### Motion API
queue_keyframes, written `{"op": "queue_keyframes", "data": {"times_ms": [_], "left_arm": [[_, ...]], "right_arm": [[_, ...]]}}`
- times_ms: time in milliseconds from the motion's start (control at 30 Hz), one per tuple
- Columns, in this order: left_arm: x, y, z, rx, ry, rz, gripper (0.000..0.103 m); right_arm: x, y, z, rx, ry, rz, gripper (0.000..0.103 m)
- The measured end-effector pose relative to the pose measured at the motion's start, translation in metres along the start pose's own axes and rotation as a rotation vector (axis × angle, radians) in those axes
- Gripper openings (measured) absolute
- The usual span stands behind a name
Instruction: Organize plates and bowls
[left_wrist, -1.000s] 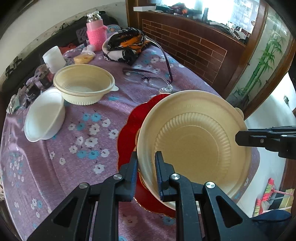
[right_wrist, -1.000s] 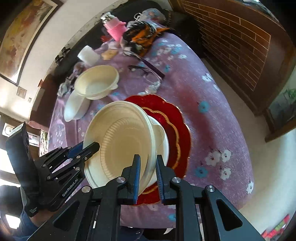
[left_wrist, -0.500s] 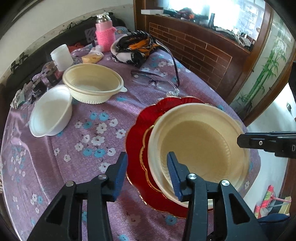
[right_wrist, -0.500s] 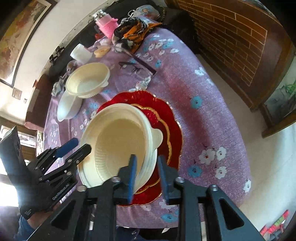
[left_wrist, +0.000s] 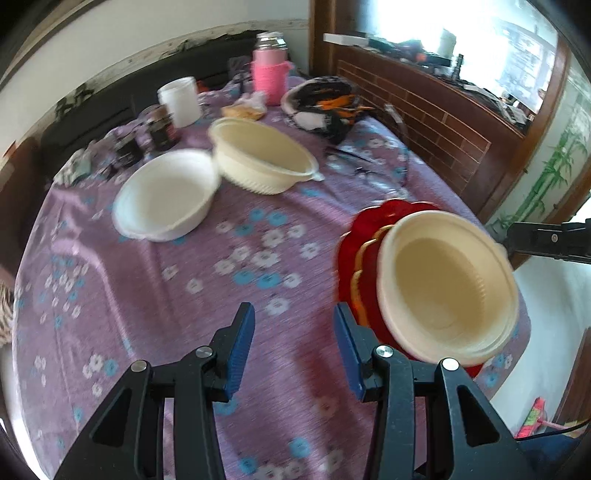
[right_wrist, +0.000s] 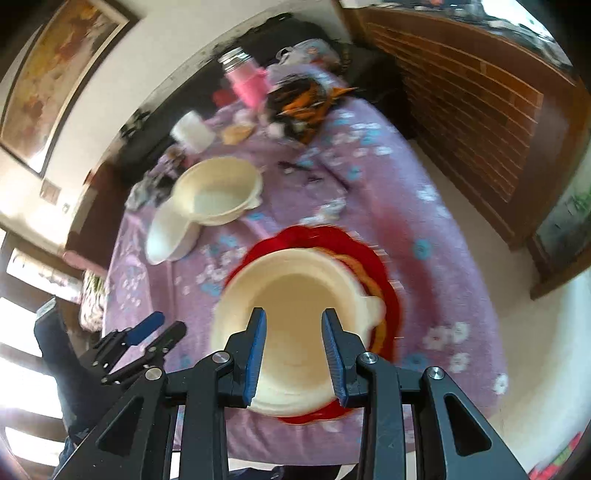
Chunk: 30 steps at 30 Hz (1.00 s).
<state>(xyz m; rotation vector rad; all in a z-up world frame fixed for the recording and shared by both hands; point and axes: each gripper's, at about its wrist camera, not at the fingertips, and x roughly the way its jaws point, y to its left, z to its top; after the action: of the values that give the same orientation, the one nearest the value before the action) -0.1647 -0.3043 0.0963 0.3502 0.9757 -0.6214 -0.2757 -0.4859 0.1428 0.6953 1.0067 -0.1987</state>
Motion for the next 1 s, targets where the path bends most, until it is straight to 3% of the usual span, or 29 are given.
{"op": "queue_keyframes", "data": {"times_ms": [500, 700, 1000], "left_arm": [[-0.029, 0.116, -0.051, -0.221, 0.009, 0.124, 0.044], [-0.036, 0.151, -0.071, -0.270, 0.024, 0.155, 0.044], [-0.047, 0.204, -0.101, -0.341, 0.042, 0.201, 0.045]], "right_arm": [[0.088, 0.144, 0.010, -0.218, 0.143, 0.097, 0.035], [0.138, 0.179, 0.036, -0.156, 0.156, 0.130, 0.039], [0.215, 0.187, 0.073, -0.024, 0.165, 0.025, 0.040]]}}
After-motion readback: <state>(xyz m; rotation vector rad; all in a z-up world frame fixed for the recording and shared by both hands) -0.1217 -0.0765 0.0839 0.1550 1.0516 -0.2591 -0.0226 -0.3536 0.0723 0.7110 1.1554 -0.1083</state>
